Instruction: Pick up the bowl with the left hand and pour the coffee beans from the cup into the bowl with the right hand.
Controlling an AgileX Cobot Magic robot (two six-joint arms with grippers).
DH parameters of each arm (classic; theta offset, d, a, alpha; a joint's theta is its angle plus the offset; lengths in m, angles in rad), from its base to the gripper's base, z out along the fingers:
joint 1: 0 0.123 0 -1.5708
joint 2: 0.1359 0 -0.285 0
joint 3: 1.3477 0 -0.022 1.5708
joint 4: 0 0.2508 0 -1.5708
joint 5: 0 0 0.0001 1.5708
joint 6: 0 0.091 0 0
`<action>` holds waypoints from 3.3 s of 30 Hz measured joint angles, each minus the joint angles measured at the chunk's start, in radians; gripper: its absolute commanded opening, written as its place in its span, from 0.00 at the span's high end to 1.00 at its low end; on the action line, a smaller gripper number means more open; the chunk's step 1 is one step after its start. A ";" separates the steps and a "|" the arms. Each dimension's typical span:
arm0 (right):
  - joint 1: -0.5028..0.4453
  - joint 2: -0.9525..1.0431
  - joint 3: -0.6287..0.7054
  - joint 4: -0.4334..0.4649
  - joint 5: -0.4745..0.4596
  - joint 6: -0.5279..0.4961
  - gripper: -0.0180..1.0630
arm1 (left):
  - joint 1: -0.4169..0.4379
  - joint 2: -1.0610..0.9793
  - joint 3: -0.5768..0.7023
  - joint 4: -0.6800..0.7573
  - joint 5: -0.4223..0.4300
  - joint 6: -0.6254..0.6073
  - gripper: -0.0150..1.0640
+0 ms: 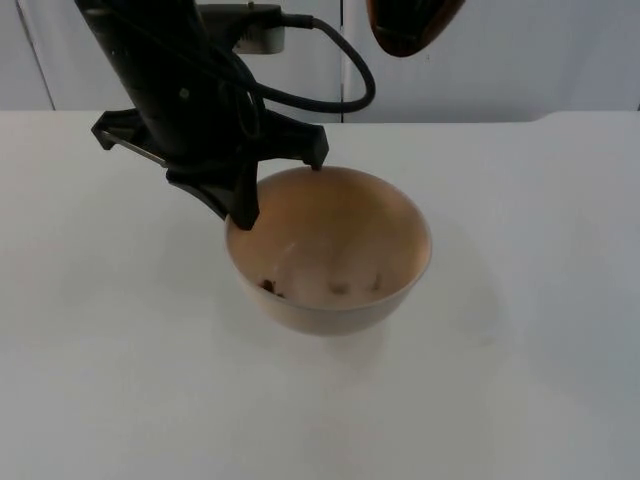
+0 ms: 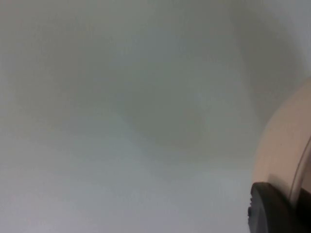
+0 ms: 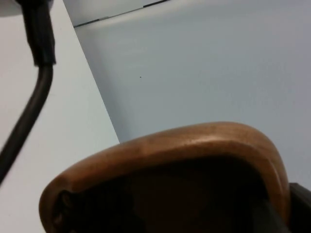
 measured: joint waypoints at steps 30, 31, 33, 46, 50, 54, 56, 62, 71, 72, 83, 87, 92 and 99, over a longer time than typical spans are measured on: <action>0.042 0.000 0.000 -0.049 0.006 0.000 0.98 | 0.000 0.000 0.000 0.000 0.006 -0.002 0.99; 0.042 0.000 0.000 -0.049 0.008 0.002 0.98 | 0.000 0.000 0.000 0.000 0.006 -0.002 0.99; 0.042 0.000 0.000 -0.049 0.008 0.002 0.98 | 0.000 0.000 0.000 -0.002 0.006 -0.002 0.99; -0.005 0.000 -0.003 0.035 0.006 0.023 0.98 | 0.000 0.000 0.000 -0.002 0.010 -0.002 0.99; -0.047 -0.002 -0.003 0.128 -0.020 0.033 0.98 | 0.000 0.000 0.000 -0.002 0.011 -0.002 0.99; -0.095 -0.006 -0.003 0.223 -0.054 0.035 0.98 | 0.000 0.000 0.000 -0.002 0.011 -0.003 0.99; -0.105 -0.006 -0.004 0.247 -0.064 0.035 0.98 | 0.000 0.000 0.000 -0.002 0.011 -0.003 0.99; -0.187 -0.010 -0.006 0.433 -0.116 0.035 0.98 | 0.000 0.000 0.000 -0.002 0.011 -0.003 0.99; -0.303 -0.028 -0.010 0.680 -0.143 -0.030 0.98 | 0.000 0.000 0.000 -0.002 0.011 -0.003 0.99; -0.321 -0.030 -0.010 0.712 -0.145 -0.043 0.98 | 0.000 0.000 0.000 -0.002 0.011 -0.003 0.99; -0.483 -0.030 -0.010 1.030 -0.147 -0.180 0.98 | 0.000 0.000 0.000 -0.002 0.013 -0.003 0.99; -0.505 -0.030 -0.010 1.053 -0.145 -0.187 0.98 | 0.000 0.000 0.000 -0.002 0.015 -0.003 0.99; -0.523 -0.030 -0.010 1.066 -0.145 -0.191 0.98 | 0.000 0.000 0.000 -0.002 0.015 -0.003 0.99; -0.585 -0.030 -0.010 1.106 -0.131 -0.193 0.98 | 0.000 0.000 0.000 -0.002 0.015 -0.003 0.99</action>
